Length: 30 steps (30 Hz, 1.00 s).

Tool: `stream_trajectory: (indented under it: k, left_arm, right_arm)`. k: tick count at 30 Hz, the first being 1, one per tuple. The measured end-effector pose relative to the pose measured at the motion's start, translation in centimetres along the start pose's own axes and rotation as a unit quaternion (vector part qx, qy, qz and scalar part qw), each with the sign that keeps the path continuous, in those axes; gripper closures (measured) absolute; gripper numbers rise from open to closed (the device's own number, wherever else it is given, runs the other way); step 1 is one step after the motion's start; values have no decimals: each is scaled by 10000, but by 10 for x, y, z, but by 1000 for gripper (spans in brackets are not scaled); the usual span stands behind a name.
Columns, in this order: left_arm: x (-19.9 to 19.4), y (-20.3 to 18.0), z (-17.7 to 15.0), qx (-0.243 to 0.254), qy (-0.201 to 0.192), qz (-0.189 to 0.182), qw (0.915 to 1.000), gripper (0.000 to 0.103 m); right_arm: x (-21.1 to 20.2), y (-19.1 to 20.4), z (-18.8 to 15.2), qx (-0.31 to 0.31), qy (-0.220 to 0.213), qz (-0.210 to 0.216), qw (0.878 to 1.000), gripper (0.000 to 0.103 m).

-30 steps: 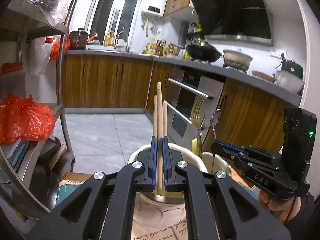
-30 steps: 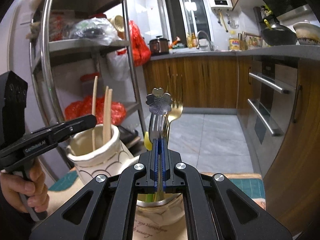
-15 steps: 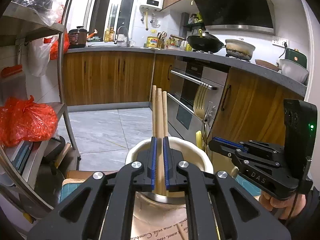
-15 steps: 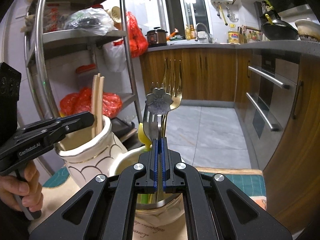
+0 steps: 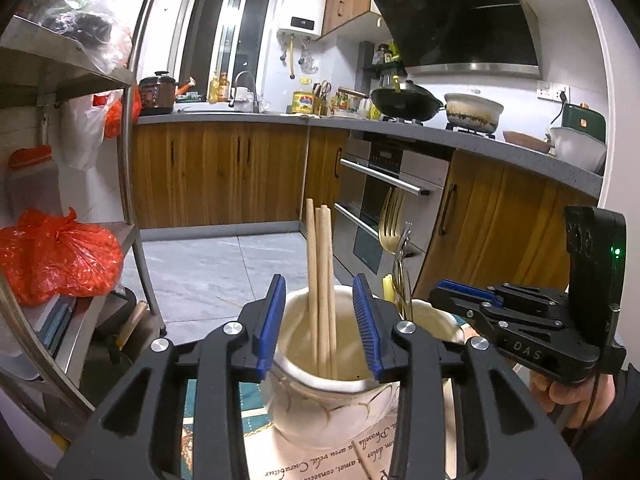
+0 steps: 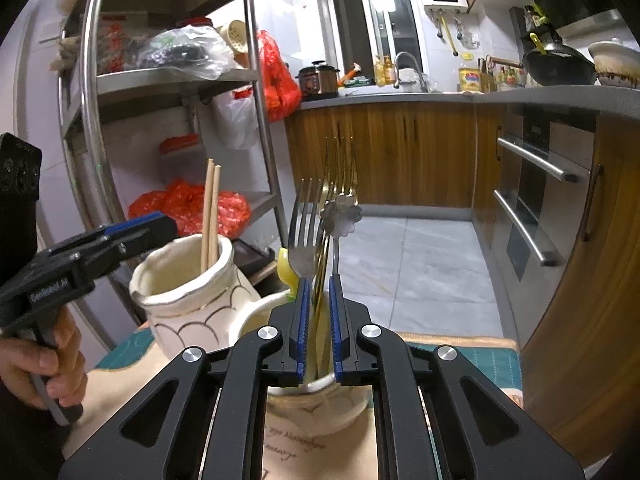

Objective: Organize utensils
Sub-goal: 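Move both open tools back down to the last utensils on the cloth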

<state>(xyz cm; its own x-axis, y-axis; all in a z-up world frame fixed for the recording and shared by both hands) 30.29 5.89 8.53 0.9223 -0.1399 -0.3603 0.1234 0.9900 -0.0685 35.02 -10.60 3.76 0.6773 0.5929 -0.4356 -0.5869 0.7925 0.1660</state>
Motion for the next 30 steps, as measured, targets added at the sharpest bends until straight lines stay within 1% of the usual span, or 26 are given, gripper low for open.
stream_trajectory:
  k: [3,6,7,9,13,15,16,19,24,25,27,28,30]
  left_arm:
    - [-11,6,1,-47,-46,28,10000,67]
    - [-22,16,0,-145,-95,122,9998,67]
    - [-26,21,-1,-203,-93,183,9996,67]
    - [-32,24,-1,-306,-67,187,9993,67]
    - [-51,27,-13,-363,15,260,9990,67]
    - [-59,30,-21,-487,34,303,9983,67]
    - [-64,32,-26,-577,59,330,9978,67]
    - [-67,36,-43,-824,258,295,9958,66]
    - [-67,29,-68,-975,633,152,9931,66]
    - [-67,25,-72,-963,671,138,9930,65]
    - [-66,18,-79,-895,760,128,9930,49]
    - [-65,12,-84,-839,820,100,9930,47]
    - [-62,1,-90,-733,947,57,9928,46]
  right_arm:
    - [-8,-1,-1,-71,22,-43,10000,92]
    - [-14,-2,-3,-57,98,-80,9999,86]
    - [-17,-2,-5,-35,111,-89,9999,85]
    - [-23,0,-9,-15,157,-77,9998,85]
    - [-32,5,-21,-34,313,-88,9995,85]
    - [-37,7,-29,-26,403,-67,9992,84]
    - [-39,8,-34,-29,449,-81,9990,82]
    - [-46,7,-46,76,571,-41,9983,77]
    - [-60,4,-64,263,687,-37,9973,77]
    - [-63,3,-67,296,706,-36,9971,77]
    - [-68,2,-72,380,736,-46,9966,77]
    - [-70,1,-75,405,749,-56,9964,76]
    - [-73,1,-79,451,786,-54,9959,75]
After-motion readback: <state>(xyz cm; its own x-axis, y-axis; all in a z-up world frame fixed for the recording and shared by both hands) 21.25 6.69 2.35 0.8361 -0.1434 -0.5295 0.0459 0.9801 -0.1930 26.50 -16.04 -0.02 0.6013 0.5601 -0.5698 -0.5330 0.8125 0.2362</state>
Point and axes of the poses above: each gripper's, at about its wrist camera, not at the fingertips, and x roughly the way its jaws point, y to its left, z to its top, the point moved 7 cm from there along x, roughly the way its jaws point, and after that the axes turned 2 degrees about x, right-handed, at the moved point
